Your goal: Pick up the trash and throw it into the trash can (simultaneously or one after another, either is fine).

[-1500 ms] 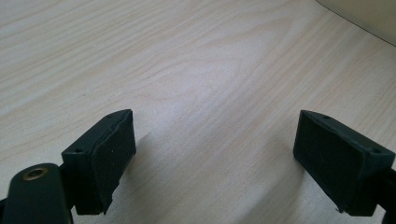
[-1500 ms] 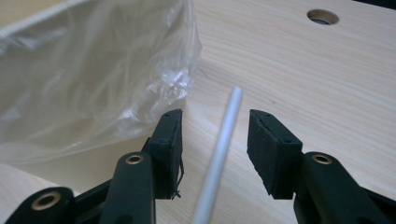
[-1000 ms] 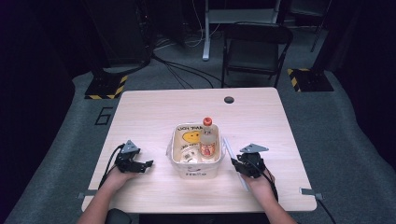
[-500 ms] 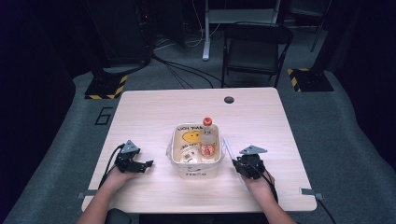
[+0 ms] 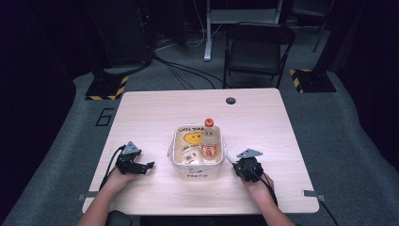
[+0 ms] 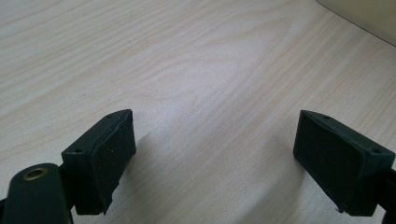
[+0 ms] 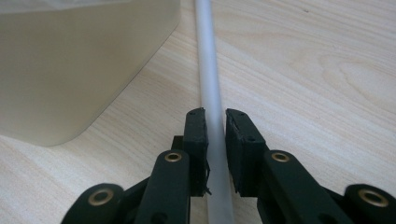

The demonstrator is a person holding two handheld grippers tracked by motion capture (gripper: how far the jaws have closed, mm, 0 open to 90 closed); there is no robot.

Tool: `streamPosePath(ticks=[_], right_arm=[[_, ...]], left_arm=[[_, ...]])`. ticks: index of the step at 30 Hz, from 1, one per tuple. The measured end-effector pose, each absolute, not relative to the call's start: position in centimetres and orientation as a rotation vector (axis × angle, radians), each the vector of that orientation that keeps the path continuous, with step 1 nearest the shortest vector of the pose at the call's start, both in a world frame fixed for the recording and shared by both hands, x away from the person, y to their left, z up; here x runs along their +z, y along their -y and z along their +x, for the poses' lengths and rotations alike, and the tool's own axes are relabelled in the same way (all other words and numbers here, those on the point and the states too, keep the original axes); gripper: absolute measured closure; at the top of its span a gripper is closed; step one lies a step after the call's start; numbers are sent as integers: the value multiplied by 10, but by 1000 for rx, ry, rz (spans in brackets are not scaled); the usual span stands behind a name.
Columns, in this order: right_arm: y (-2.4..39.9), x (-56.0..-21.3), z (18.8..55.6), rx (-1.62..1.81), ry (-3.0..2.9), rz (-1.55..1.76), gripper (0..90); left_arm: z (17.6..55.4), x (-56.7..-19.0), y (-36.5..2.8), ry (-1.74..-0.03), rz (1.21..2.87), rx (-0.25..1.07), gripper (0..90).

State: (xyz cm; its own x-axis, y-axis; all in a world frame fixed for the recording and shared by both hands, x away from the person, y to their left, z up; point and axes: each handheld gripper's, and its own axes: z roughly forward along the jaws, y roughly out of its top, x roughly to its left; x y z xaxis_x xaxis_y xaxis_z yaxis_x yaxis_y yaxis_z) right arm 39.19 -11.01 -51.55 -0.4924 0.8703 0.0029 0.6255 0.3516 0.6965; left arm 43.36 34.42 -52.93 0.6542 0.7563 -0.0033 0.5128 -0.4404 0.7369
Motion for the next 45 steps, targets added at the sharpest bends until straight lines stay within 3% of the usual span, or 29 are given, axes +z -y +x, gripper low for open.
streamPosePath(ticks=[28, 45], right_arm=[[126, -509, 400, 945, -2178, 1436, 793], [152, -483, 401, 1030, -2153, 1477, 793]], left_arm=[[434, -529, -344, -979, 2139, 426, 128], [434, -529, -344, -979, 2139, 426, 128]])
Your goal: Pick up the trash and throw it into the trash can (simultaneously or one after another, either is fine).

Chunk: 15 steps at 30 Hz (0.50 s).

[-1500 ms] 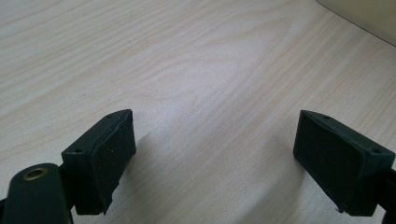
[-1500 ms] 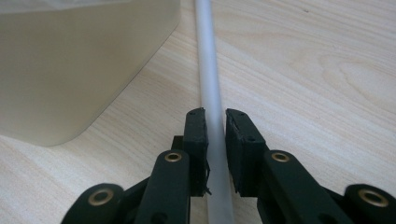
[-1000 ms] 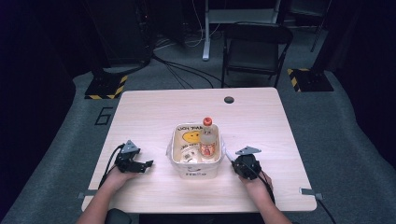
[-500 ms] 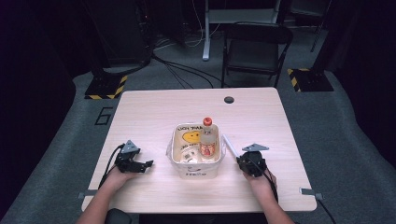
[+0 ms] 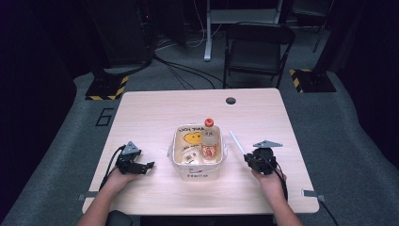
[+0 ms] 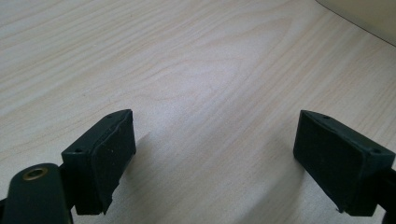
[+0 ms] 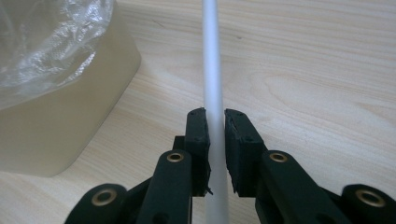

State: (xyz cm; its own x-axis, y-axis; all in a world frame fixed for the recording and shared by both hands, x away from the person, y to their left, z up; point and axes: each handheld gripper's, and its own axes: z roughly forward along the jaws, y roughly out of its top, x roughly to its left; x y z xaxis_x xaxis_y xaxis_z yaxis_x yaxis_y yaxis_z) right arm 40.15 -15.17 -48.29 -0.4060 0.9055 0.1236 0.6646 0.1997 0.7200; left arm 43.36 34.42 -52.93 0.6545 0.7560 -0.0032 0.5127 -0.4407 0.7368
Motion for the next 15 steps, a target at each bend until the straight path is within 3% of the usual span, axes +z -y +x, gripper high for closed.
streamPosePath(ticks=[15], right_arm=[[160, -444, 400, 1048, -2180, 1400, 793]], left_arm=[[434, -529, -344, -979, 2140, 428, 128]])
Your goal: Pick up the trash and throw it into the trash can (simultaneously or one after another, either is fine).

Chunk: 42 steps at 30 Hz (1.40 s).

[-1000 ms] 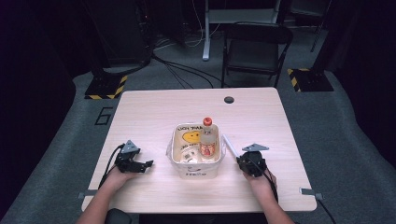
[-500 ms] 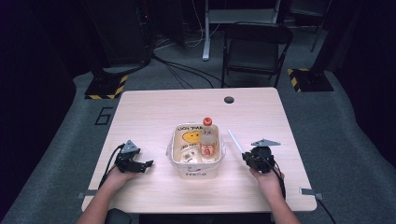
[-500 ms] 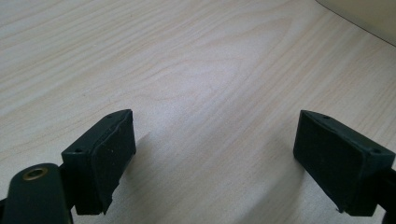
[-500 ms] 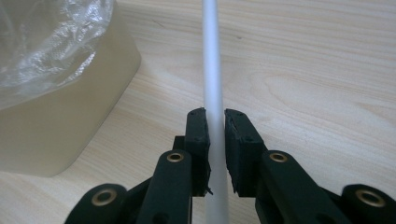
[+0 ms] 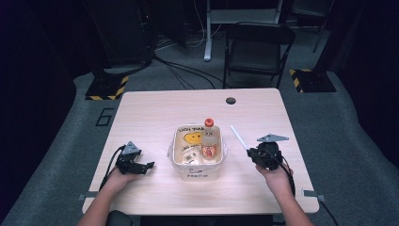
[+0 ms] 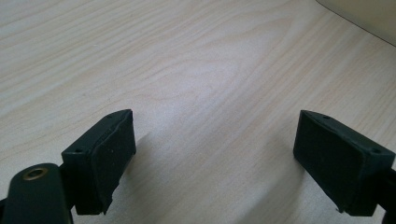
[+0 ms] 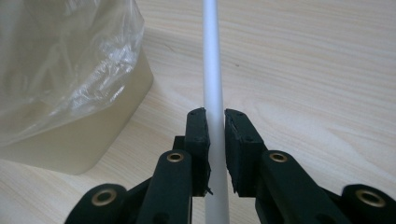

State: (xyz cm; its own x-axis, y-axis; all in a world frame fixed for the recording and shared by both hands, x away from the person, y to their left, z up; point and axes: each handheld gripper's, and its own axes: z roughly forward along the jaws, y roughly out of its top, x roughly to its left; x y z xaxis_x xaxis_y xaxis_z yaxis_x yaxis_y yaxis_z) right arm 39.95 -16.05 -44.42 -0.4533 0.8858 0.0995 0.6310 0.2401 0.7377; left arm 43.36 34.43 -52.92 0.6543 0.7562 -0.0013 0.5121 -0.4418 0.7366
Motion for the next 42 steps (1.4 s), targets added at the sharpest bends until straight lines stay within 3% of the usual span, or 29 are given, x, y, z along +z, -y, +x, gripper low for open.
streamPosePath(ticks=[42], right_arm=[[149, -357, 402, 1108, -2216, 1222, 792]], left_arm=[[434, -529, -344, -980, 2139, 428, 128]])
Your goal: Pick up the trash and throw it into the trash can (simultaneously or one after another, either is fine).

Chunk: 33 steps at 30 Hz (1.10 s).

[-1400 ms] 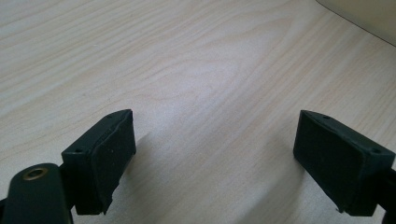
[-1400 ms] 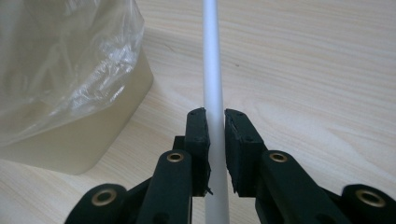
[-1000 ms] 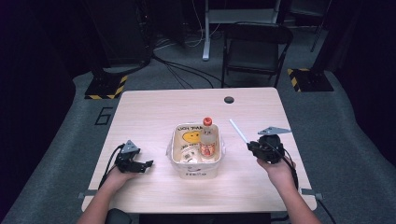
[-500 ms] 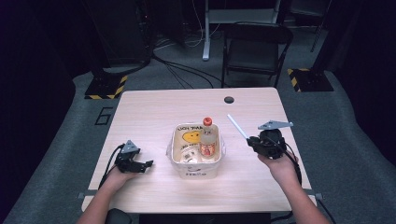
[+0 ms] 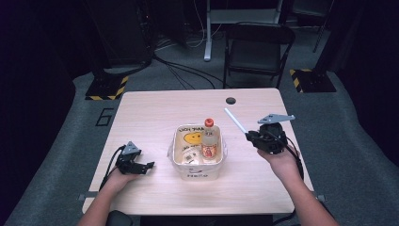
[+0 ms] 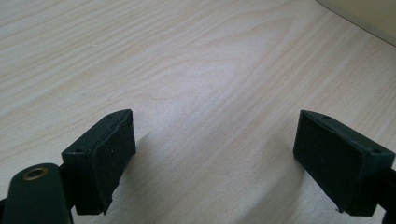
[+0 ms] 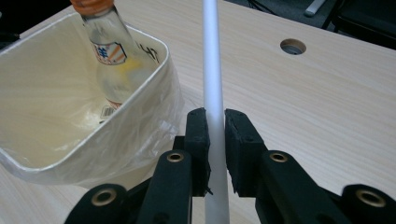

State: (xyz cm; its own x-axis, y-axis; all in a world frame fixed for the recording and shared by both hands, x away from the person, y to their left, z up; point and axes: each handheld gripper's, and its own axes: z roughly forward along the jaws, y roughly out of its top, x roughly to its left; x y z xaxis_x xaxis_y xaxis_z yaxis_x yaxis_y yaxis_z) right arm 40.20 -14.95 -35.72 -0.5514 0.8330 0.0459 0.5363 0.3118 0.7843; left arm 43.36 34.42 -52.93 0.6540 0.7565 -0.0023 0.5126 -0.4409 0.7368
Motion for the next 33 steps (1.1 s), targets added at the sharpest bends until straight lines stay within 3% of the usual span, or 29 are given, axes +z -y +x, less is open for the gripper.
streamPosePath(ticks=[33], right_arm=[[108, -309, 396, 1159, -2301, 1020, 792]], left_arm=[[433, -529, -344, -981, 2138, 427, 128]])
